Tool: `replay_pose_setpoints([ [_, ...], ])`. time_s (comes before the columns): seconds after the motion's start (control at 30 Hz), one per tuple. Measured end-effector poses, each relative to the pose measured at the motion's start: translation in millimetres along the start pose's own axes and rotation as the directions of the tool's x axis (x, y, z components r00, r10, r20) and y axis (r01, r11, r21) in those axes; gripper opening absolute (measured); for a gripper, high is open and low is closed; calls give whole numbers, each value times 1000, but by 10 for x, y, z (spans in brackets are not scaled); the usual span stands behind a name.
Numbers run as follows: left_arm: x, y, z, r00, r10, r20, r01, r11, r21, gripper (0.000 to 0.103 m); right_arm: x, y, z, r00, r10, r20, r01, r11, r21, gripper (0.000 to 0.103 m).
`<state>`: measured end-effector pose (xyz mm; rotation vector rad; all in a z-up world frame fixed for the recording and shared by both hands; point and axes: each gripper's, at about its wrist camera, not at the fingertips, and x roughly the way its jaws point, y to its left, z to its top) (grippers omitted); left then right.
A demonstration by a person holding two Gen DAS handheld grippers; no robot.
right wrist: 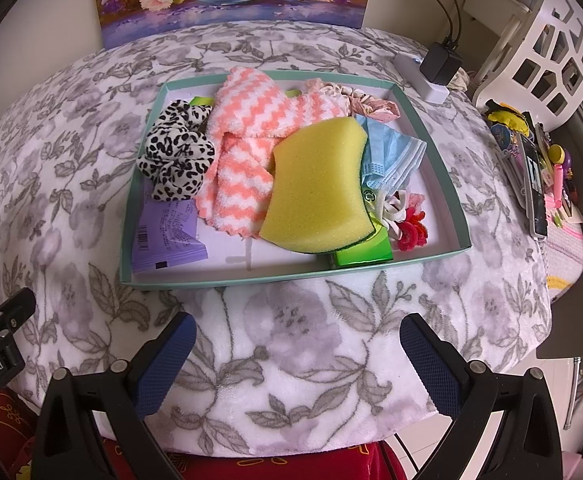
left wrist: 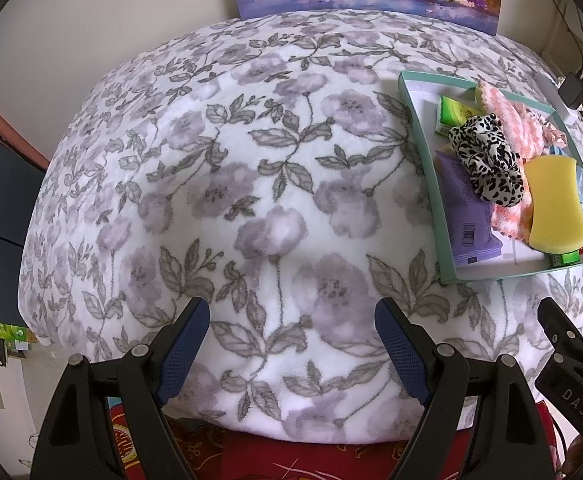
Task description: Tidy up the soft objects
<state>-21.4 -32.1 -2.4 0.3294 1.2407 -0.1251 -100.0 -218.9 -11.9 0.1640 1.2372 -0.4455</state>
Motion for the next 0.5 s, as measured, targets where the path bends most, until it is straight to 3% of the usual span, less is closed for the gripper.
replay_pose_setpoints([
  [0.5,12,41,2,1000,10,-7,-10,1000,-27,85,1,4,0,1000,0,0,0,1000,0,103],
])
